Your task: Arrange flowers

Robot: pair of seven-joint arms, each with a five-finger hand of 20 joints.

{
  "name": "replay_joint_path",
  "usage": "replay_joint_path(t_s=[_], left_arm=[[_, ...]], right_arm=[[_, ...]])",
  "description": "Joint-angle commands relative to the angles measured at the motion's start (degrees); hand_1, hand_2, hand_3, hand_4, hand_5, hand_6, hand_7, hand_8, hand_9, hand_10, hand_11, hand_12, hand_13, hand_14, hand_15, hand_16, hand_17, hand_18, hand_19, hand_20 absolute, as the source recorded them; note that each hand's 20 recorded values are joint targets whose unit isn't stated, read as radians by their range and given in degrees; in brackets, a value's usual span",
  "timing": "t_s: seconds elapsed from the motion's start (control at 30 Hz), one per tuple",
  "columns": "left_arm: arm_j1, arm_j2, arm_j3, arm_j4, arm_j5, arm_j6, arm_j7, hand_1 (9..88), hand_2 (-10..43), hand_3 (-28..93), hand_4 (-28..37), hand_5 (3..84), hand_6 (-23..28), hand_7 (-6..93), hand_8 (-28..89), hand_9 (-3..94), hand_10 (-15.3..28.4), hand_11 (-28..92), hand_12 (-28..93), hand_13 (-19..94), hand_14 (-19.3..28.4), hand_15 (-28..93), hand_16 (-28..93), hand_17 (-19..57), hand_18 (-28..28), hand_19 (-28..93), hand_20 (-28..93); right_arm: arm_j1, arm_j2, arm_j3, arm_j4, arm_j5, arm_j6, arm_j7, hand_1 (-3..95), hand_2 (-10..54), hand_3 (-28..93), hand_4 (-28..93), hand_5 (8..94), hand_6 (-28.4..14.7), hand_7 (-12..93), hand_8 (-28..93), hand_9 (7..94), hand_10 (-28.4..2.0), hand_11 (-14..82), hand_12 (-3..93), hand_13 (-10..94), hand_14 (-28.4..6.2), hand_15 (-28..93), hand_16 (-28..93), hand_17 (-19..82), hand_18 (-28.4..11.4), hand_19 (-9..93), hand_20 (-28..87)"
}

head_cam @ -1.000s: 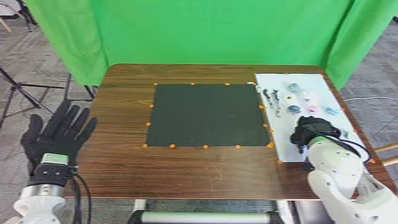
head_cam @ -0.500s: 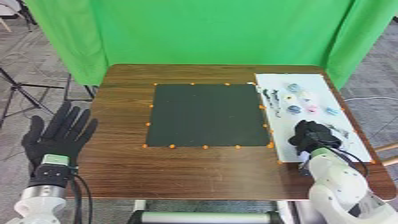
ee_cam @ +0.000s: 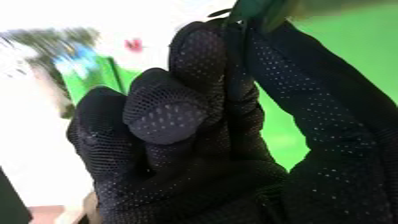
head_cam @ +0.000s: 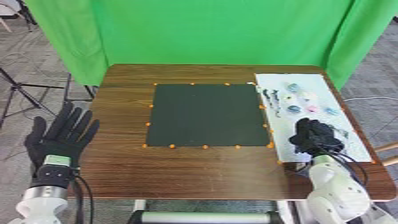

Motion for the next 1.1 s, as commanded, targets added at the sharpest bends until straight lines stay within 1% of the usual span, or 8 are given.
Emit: replay_joint_path(t_s=[0.03, 0.1, 0.27, 0.3, 0.5, 0.8, 0.93, 1.1], left_arm=[[0.48, -0.39, 0.15, -0.24, 0.11, -0.23, -0.27, 26.7, 11.1, 73, -28.3, 41.0, 7.2, 14.4, -9, 36.4, 14.1, 22, 12, 28, 15.3, 42, -7, -4.1, 14.4, 38, 11], [0.82, -0.20, -0.09, -0.37, 0.03, -0.33, -0.03, 26.8, 11.0, 73, -28.3, 41.0, 7.2, 14.5, -9, 36.4, 14.1, 22, 12, 28, 15.4, 43, -7, -4.0, 14.3, 38, 11], [1.34, -0.19, -0.90, -0.60, -0.80, 0.98, 0.71, 26.7, 11.0, 73, -28.3, 41.1, 7.2, 14.4, -9, 36.6, 14.1, 22, 12, 28, 15.5, 43, -7, -4.0, 14.3, 38, 11], [1.41, -0.01, -1.15, -0.55, -0.64, 0.72, 0.97, 26.7, 11.0, 73, -28.3, 41.1, 7.2, 14.4, -9, 36.6, 14.0, 22, 12, 28, 15.5, 43, -7, -4.0, 14.3, 38, 11], [1.47, 0.10, -1.94, -0.53, -0.46, 1.13, 0.62, 26.6, 11.1, 73, -28.3, 41.1, 7.2, 14.3, -9, 36.6, 13.8, 22, 12, 29, 15.2, 43, -8, -3.9, 14.3, 38, 11], [0.26, 0.54, -1.29, 0.01, -0.33, 1.03, 0.19, 26.5, 11.1, 73, -28.3, 40.9, 7.0, 14.2, -9, 36.5, 13.5, 22, 12, 29, 14.9, 42, -7, -3.8, 14.2, 38, 11], [-0.13, 0.97, -0.91, 0.30, -0.67, 1.23, 0.52, 26.5, 11.1, 73, -28.3, 40.8, 6.9, 14.1, -9, 36.4, 13.4, 21, 12, 29, 14.8, 42, -7, -3.8, 14.2, 38, 11], [-1.75, 1.29, 0.04, 0.94, -0.52, 1.14, -0.14, 26.5, 11.1, 73, -28.3, 40.6, 6.6, 14.1, -9, 36.5, 12.9, 21, 12, 29, 14.5, 42, -7, -3.7, 14.2, 38, 11]], right_arm=[[1.45, 0.99, 0.46, -5.28, 0.74, 1.43, -1.36, 45.9, -9.5, 84, 4, 58.9, -2.1, 80, 21, 82.7, -11.7, 35.9, 63.1, 82, -5.1, 61, 49, 61, -13.8, 93, 38], [2.82, 0.77, -0.54, -5.28, 0.88, 0.98, -2.25, 45.9, -9.5, 84, 4, 59.0, -2.1, 80, 21, 82.9, -11.7, 35.6, 63.4, 82, -5.0, 60, 49, 62, -13.6, 93, 37], [9.18, -0.69, -6.05, -5.15, 0.65, -1.40, -4.22, 46.2, -9.5, 84, 3, 59.1, -2.1, 79, 22, 83.1, -11.6, 35.0, 63.9, 82, -4.9, 60, 50, 62, -13.6, 93, 37], [10.68, -1.29, -7.36, -5.04, 0.69, -1.34, -4.73, 46.2, -9.5, 84, 3, 59.0, -2.2, 79, 22, 83.2, -11.6, 34.9, 63.9, 82, -4.8, 60, 50, 62, -13.4, 93, 37], [18.57, -5.29, -15.25, -4.67, 1.23, -2.71, -7.86, 46.3, -9.5, 85, 3, 59.1, -2.1, 79, 22, 83.4, -11.5, 34.5, 64.2, 82, -4.6, 59, 50, 62, -12.8, 93, 36], [27.08, -11.03, -25.08, -2.40, 1.48, -3.58, -12.38, 45.7, -9.5, 85, 2, 59.4, -2.0, 79, 22, 83.8, -11.3, 33.7, 64.6, 83, -4.1, 58, 51, 63, -12.3, 93, 34], [30.77, -14.23, -29.17, 0.84, 1.48, -3.89, -14.18, 45.2, -9.5, 86, 2, 59.6, -1.7, 79, 21, 84.3, -11.1, 33.0, 64.4, 83, -4.0, 57, 51, 63, -12.1, 93, 34], [34.79, -17.81, -33.51, 6.34, 1.64, -4.39, -15.82, 44.6, -9.5, 87, 2, 59.8, -1.5, 78, 21, 85.1, -11.0, 32.3, 64.4, 84, -3.8, 57, 51, 63, -11.8, 93, 33]])
